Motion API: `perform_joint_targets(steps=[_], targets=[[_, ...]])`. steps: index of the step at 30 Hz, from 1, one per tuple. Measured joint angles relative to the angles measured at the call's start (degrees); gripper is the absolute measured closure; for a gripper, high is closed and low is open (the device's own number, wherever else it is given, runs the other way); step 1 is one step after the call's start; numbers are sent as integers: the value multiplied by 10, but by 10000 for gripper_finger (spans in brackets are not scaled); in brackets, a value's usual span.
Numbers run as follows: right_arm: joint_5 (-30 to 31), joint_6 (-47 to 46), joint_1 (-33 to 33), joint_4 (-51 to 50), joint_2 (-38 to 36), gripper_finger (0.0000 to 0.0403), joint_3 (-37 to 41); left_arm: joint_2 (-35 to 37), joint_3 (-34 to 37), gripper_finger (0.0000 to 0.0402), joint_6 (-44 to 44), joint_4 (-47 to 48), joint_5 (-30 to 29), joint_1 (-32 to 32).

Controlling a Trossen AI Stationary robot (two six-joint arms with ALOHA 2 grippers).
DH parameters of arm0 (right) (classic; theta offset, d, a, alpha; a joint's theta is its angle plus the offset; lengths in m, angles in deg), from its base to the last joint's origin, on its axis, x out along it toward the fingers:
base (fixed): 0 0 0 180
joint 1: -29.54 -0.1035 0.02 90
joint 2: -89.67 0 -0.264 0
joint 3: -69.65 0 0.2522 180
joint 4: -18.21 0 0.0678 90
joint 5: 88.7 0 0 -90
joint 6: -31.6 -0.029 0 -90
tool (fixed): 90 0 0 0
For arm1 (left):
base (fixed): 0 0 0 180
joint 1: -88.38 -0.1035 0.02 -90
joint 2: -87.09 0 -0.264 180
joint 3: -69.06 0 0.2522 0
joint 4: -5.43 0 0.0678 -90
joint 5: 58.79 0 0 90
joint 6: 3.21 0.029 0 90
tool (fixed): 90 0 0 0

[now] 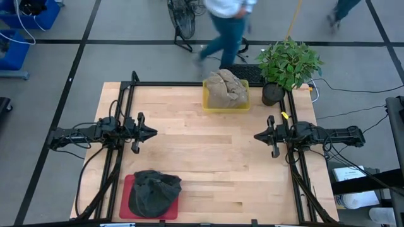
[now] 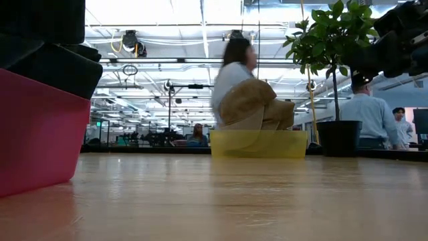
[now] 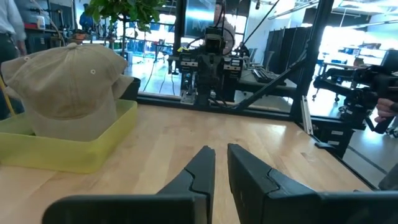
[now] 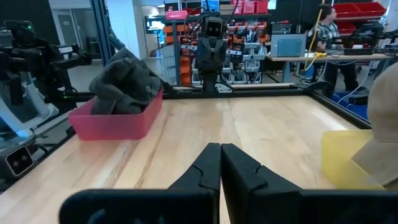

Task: Pick & Place hat
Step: Return to Home Position

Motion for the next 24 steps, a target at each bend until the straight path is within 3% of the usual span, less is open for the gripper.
perform_joint_targets(steps=[24], targets=[[5,21,0,43,3,403,23,0,0,353,2,-1,0,0]])
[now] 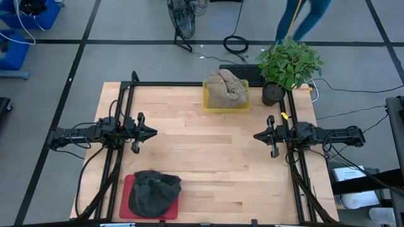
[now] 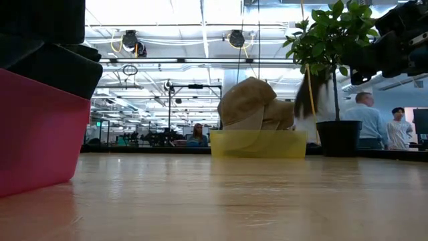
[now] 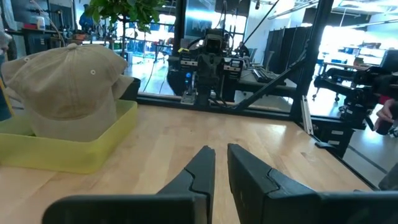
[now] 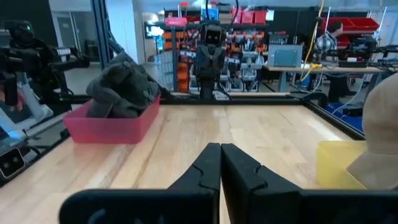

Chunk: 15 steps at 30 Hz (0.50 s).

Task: Pick & Place hat
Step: Return to Home Position

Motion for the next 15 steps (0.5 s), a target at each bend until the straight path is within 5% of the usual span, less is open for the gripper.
perform_joint_targets(steps=[15], targets=[[3,-29,0,31,4,403,22,0,0,353,0,0,0,0]])
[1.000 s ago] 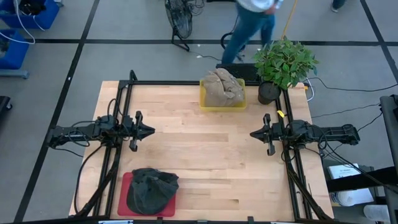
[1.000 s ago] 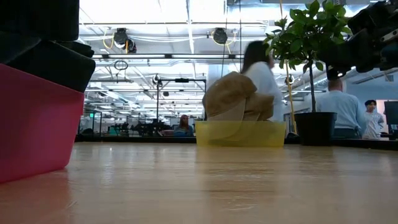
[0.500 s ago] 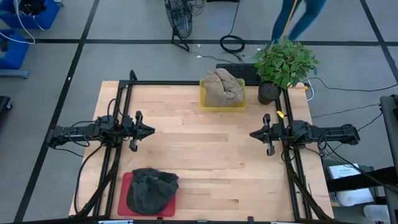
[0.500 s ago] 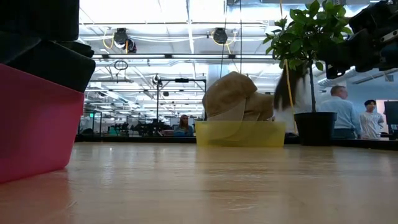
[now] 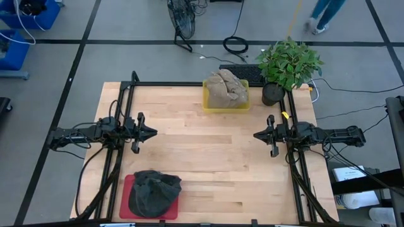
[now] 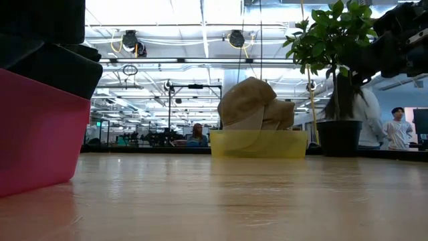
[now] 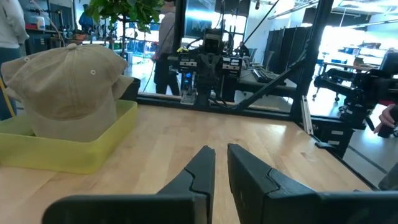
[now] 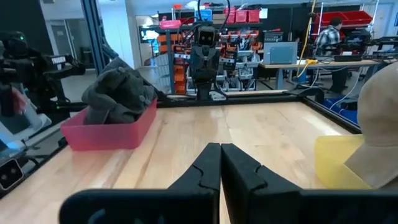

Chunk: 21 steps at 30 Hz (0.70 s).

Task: Pick & Place hat
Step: Return to Home Position

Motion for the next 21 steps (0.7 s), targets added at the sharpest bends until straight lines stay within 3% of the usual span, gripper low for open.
perform_joint_targets(steps=[21], targets=[[-2,29,0,13,0,403,0,0,0,353,-14,0,0,0]])
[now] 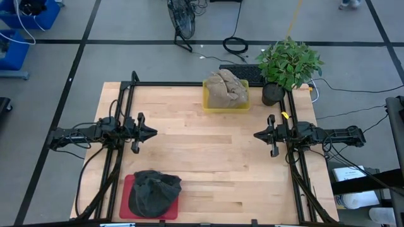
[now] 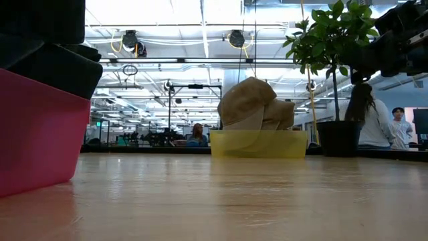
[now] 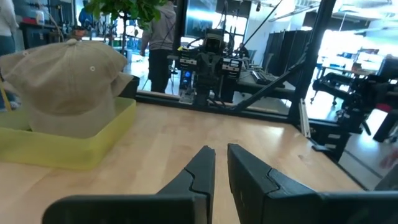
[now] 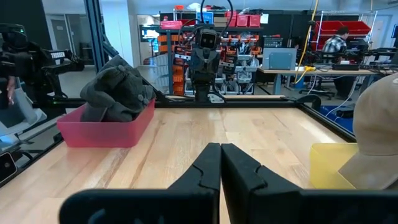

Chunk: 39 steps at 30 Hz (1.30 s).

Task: Pick & Place hat
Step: Return to Home Position

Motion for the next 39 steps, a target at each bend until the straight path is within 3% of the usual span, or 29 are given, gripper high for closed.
perform_joint_targets(steps=[10,15,21,25,39], targets=[[-1,0,0,2,0,403,0,0,-6,353,-35,7,10,0],[-1,0,0,2,0,403,0,0,-32,353,-2,5,11,0],[-1,0,0,2,0,403,0,0,-47,353,-14,136,11,0],[-1,0,0,2,0,403,0,0,-47,353,-3,161,11,0],[-1,0,0,2,0,403,0,0,-47,353,47,158,0,0]])
